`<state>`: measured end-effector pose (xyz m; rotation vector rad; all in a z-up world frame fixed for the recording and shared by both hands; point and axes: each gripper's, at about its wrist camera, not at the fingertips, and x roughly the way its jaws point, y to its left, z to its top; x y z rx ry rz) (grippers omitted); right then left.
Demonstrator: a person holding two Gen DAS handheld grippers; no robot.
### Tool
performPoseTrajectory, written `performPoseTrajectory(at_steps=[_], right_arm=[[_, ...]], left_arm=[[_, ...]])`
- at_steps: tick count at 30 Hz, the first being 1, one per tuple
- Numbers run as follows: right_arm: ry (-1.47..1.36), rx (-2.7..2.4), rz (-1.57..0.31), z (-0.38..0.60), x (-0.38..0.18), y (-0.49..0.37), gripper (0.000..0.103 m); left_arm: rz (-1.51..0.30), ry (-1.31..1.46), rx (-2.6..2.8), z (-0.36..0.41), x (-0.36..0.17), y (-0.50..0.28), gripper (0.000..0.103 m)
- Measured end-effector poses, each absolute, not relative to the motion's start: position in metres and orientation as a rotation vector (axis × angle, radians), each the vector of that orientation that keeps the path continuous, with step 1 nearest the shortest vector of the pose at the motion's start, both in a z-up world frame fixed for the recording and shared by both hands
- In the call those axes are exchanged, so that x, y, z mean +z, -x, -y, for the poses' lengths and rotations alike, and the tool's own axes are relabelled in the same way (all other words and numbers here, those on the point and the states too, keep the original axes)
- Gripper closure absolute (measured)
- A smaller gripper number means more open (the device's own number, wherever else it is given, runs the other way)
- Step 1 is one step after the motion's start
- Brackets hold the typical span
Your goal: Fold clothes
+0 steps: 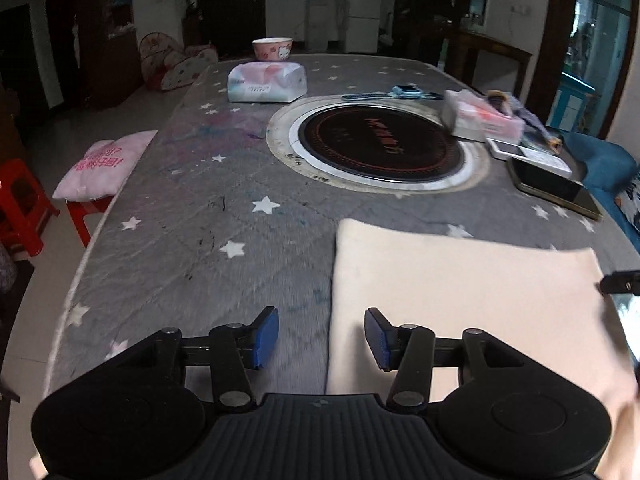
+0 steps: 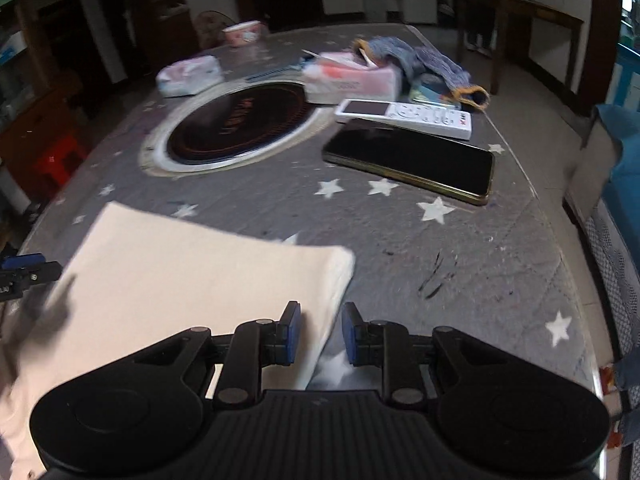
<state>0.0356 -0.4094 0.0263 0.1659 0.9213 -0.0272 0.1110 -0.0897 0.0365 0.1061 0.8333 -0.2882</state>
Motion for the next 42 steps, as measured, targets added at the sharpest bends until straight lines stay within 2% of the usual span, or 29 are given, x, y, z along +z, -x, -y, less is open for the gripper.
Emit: performPoseTrajectory(at_steps=[6, 7, 9, 10, 14, 18, 20, 22, 27, 28, 29, 31, 34, 37, 42], right_arm=[[-0.163, -0.035, -0.934, 0.41, 0.022, -0.056, 0.084], [-0.153, -0.038, -0.934, 0.409, 0.022, -0.059, 0.092], [-0.132, -0.044, -0.928, 0.405, 0.023, -0.066, 0.095], [-0.124, -0.046, -0.924, 0.403, 0.023, -0.07, 0.097], [-0.079, -0.042, -0.875, 0.391, 0.03, -0.095, 0.098], [-0.019, -0.034, -0.889, 0.378, 0.024, -0.123, 0.094], [0.014, -0.041, -0.89, 0.374, 0.023, -0.124, 0.084], [0.02, -0.027, -0.871, 0.373, 0.029, -0.114, 0.084], [0.019, 0.137, -0.886, 0.359, 0.046, -0.068, 0.084], [0.024, 0.171, -0.894, 0.355, 0.046, -0.057, 0.084], [0.034, 0.198, -0.901, 0.35, 0.045, -0.047, 0.083], [0.061, 0.243, -0.909, 0.338, 0.043, -0.028, 0.083], [0.126, 0.297, -0.928, 0.321, 0.036, -0.005, 0.082], [0.209, 0.329, -0.94, 0.305, 0.029, 0.013, 0.072], [0.256, 0.314, -0.918, 0.296, 0.027, 0.025, 0.067]], left_arm=[[-0.837, -0.126, -0.277, 0.104, 0.025, -0.138, 0.054], [-0.834, -0.133, -0.277, 0.106, 0.023, -0.141, 0.064], [-0.823, -0.137, -0.283, 0.109, 0.021, -0.145, 0.081], [-0.82, -0.139, -0.279, 0.11, 0.021, -0.147, 0.093], [-0.782, -0.181, -0.207, 0.113, 0.02, -0.153, 0.097], [-0.777, -0.178, -0.173, 0.107, 0.018, -0.16, 0.095], [-0.79, -0.154, -0.177, 0.101, 0.02, -0.163, 0.09], [-0.791, -0.144, -0.182, 0.097, 0.023, -0.159, 0.086], [-0.763, -0.122, -0.215, 0.081, 0.043, -0.13, 0.085], [-0.763, -0.112, -0.208, 0.074, 0.047, -0.124, 0.081], [-0.763, -0.102, -0.201, 0.067, 0.051, -0.118, 0.07], [-0.767, -0.09, -0.166, 0.048, 0.058, -0.107, 0.062], [-0.773, -0.077, -0.093, 0.014, 0.064, -0.092, 0.057], [-0.803, -0.018, -0.024, -0.02, 0.066, -0.081, 0.056], [-0.857, 0.106, 0.026, -0.049, 0.062, -0.067, 0.052]])
